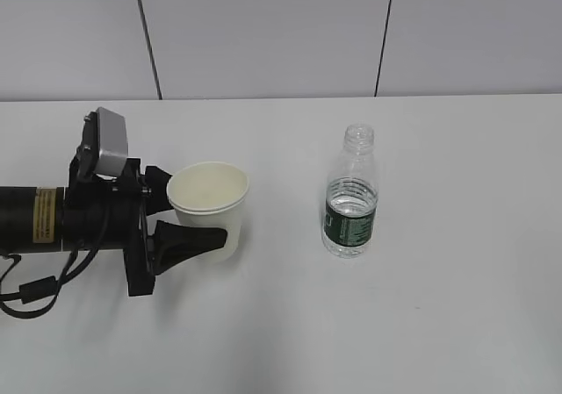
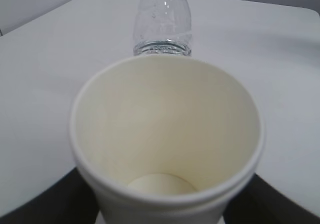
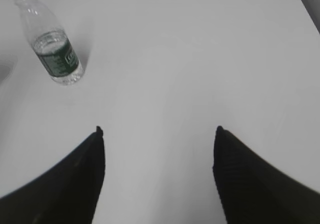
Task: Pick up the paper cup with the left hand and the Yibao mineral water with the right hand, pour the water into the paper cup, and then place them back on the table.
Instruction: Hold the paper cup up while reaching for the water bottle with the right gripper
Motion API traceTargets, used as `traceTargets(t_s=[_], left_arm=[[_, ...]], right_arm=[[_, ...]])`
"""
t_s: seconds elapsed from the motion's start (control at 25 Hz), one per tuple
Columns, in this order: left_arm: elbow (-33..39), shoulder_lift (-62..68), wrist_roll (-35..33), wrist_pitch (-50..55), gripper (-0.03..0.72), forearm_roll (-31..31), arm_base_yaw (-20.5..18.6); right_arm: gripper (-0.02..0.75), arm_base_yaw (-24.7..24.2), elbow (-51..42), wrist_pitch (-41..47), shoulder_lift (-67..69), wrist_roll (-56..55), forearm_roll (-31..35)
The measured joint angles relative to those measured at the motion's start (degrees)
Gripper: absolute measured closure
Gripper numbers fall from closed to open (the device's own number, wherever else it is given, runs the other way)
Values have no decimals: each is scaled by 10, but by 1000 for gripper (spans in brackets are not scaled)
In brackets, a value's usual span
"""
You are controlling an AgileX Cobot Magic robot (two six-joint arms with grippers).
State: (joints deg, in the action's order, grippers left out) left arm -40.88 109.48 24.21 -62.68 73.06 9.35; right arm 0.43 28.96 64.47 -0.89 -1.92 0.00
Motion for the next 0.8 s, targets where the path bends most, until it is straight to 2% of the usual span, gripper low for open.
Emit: traceTargets(t_s=[0.2,0.52,0.8], left_arm=[[0,2,0,-1,259,-16,0],[0,2,0,-10,259,-29,0],[0,2,0,-12,259,-31,0]], right_arm=[[206,0,6,-91,49,46,29],[206,0,6,-201,170,208,89],[206,0,-6,-295,277,373,217]])
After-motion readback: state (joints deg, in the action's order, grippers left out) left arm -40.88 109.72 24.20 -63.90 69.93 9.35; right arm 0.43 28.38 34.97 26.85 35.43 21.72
